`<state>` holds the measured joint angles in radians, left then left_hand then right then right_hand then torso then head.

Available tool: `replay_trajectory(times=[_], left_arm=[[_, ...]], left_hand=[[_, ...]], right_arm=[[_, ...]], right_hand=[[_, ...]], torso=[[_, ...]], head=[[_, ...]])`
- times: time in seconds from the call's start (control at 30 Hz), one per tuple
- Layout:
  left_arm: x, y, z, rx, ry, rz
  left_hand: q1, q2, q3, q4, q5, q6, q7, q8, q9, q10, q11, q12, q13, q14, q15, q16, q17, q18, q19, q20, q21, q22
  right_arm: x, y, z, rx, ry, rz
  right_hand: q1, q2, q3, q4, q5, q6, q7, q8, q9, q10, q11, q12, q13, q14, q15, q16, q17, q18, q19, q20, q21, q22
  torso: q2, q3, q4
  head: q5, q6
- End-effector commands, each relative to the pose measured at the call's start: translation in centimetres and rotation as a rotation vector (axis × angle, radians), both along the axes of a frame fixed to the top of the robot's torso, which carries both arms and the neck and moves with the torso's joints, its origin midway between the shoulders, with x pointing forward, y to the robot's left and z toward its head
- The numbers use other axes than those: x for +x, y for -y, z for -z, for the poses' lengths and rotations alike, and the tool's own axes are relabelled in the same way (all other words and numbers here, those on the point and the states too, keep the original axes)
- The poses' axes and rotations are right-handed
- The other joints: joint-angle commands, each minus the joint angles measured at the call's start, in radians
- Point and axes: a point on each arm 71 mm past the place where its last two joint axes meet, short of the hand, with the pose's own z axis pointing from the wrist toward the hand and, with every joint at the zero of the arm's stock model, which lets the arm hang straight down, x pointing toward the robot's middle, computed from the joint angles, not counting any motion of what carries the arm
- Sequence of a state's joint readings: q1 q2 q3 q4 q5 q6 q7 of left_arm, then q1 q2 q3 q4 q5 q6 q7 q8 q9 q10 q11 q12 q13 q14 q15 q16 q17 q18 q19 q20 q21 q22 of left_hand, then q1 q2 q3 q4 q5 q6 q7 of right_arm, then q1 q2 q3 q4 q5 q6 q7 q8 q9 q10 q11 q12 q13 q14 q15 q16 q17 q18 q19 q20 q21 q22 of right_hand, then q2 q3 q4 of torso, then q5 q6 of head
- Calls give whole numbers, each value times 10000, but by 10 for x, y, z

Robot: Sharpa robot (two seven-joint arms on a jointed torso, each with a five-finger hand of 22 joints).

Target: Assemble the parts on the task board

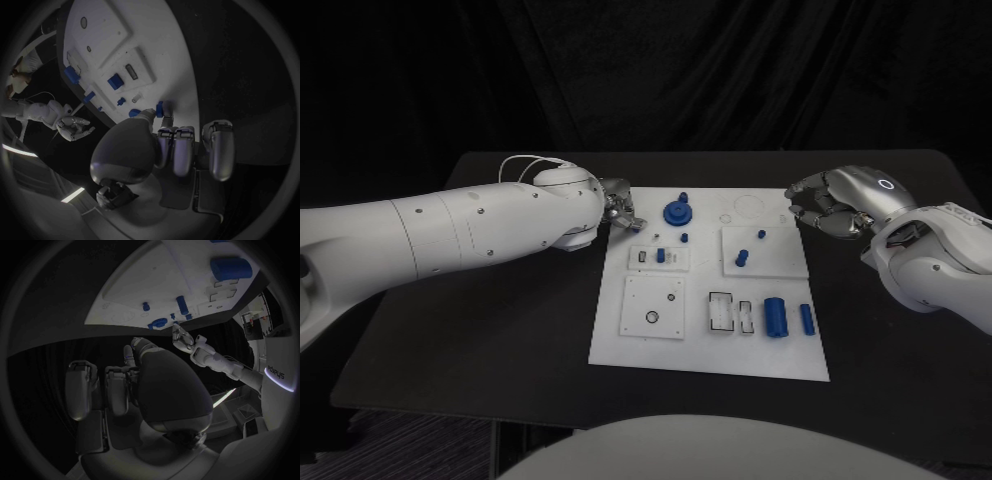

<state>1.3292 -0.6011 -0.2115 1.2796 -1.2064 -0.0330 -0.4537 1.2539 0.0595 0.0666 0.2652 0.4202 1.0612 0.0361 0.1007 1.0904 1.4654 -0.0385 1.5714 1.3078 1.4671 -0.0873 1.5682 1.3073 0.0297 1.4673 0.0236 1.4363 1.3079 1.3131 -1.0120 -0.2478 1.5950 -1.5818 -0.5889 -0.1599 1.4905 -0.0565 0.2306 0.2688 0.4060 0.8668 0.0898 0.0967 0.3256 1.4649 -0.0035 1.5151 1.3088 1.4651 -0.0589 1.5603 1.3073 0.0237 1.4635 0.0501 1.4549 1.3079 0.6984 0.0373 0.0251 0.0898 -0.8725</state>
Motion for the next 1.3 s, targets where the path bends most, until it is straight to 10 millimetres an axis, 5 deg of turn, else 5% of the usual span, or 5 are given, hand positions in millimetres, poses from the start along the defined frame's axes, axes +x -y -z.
replay_trajectory(times=[0.03, 0.53, 1.3], left_arm=[[-2, 3, 0, -128, -13, 223], [-11, 0, 0, -989, -299, -244], [-34, -3, -8, -1198, -737, -320]], left_hand=[[195, -100, 340, -37, -95, 26, -42, -29, 10, 1054, 7, -6, 2630, 1037, 10, 26, 2635, 35, 406, 30, 37, 2192], [421, -664, 1538, -233, -275, 252, -126, 65, 66, 1054, -77, -6, 2630, 1037, -64, 26, 2635, 32, 416, -39, 51, 2194], [73, -816, 2013, -76, -630, 361, -120, 113, 104, 1054, -80, -6, 2630, 1037, -74, 26, 2635, 34, 412, -51, 36, 2190]], right_arm=[[-1, 0, 1, -30, -37, 2], [-1, 2, 1, -33, -34, 53], [1, 3, 1, -53, -4, 100]], right_hand=[[-58, -65, 42, 0, 53, 72, 2, -44, -12, 500, -33, -36, 2044, 1023, -92, -35, 2528, 62, 493, -65, -42, 2234], [-58, -65, 42, 0, 53, 72, 2, -44, -12, 500, -33, -36, 2044, 1023, -92, -35, 2528, 62, 493, -65, -42, 2234], [-58, -65, 42, 0, 53, 72, 2, -44, -12, 500, -33, -36, 2044, 1023, -92, -35, 2528, 62, 493, -65, -42, 2234]], torso=[[-11, 9, -3], [-24, 8, 0], [-40, 12, -8]], head=[[15, -2], [35, -2], [83, -2]])
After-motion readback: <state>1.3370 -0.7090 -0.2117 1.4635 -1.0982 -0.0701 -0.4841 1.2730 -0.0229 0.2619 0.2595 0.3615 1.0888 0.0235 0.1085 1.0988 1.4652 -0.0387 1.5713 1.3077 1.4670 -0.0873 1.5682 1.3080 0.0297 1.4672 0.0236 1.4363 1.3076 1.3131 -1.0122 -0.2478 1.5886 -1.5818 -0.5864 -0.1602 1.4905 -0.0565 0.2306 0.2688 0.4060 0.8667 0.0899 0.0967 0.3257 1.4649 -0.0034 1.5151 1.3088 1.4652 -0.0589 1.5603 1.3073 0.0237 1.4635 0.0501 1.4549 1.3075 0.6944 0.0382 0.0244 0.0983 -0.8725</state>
